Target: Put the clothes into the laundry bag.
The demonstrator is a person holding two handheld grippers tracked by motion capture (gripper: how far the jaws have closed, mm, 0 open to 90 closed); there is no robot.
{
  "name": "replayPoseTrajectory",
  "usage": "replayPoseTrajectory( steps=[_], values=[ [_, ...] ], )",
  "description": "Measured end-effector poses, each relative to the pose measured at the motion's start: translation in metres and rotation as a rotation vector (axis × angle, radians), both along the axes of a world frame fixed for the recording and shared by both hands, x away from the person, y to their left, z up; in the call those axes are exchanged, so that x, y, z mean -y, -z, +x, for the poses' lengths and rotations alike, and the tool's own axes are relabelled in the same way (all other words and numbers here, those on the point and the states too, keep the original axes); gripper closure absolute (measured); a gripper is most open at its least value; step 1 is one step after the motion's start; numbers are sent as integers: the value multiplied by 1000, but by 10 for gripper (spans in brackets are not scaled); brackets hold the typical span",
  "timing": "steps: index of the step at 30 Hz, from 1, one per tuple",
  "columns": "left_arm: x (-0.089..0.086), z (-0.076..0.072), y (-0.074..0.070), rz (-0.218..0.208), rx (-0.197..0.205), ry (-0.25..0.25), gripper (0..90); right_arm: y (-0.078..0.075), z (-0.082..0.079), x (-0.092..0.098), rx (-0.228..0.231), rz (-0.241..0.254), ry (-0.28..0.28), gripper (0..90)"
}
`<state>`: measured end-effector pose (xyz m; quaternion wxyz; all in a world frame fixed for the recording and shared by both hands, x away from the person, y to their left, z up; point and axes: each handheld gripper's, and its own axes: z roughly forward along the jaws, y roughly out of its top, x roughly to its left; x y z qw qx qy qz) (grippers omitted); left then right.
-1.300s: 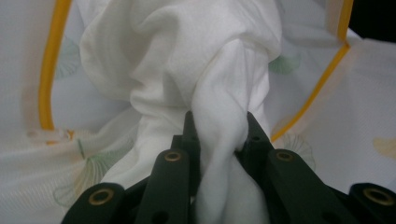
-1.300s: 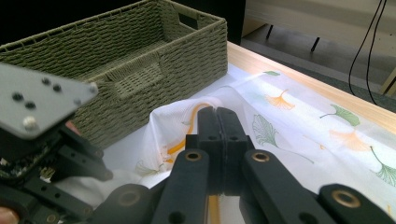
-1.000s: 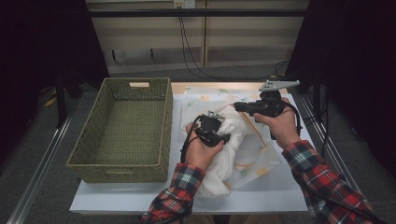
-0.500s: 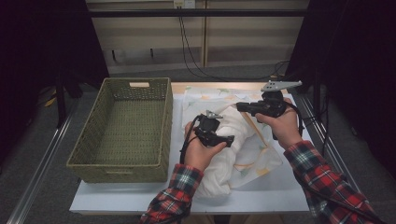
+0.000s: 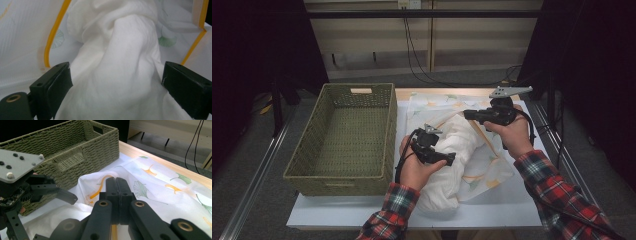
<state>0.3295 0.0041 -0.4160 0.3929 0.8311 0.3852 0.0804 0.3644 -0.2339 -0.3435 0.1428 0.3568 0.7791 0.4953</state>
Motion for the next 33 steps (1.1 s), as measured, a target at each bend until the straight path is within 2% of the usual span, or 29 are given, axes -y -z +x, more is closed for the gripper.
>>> replayPoseTrajectory(
  steps=[3,5,7,11,17,20,25,29,33],
  values=[
    [0,-1,7,24,-13,3,80,1,0,0,-4,-1,3,900],
    [0,-1,11,21,-29,7,76,2,0,1,-4,-1,1,900],
    [0,-1,14,21,-22,3,74,3,-1,1,-8,-2,-1,900],
    [2,-2,17,26,-37,24,75,2,-1,2,-7,-5,2,900],
    [4,-2,23,13,-48,17,83,2,-1,4,-10,-1,1,900],
    [6,-3,26,9,-70,27,115,3,-2,5,-11,-5,5,900],
    [9,-5,28,9,-108,49,329,4,-2,6,-15,-4,13,900],
    [11,-8,29,15,-120,41,446,3,-3,7,-16,-4,6,900],
    [10,-11,29,9,-135,24,616,4,-3,7,-17,-2,11,900]
  ],
)
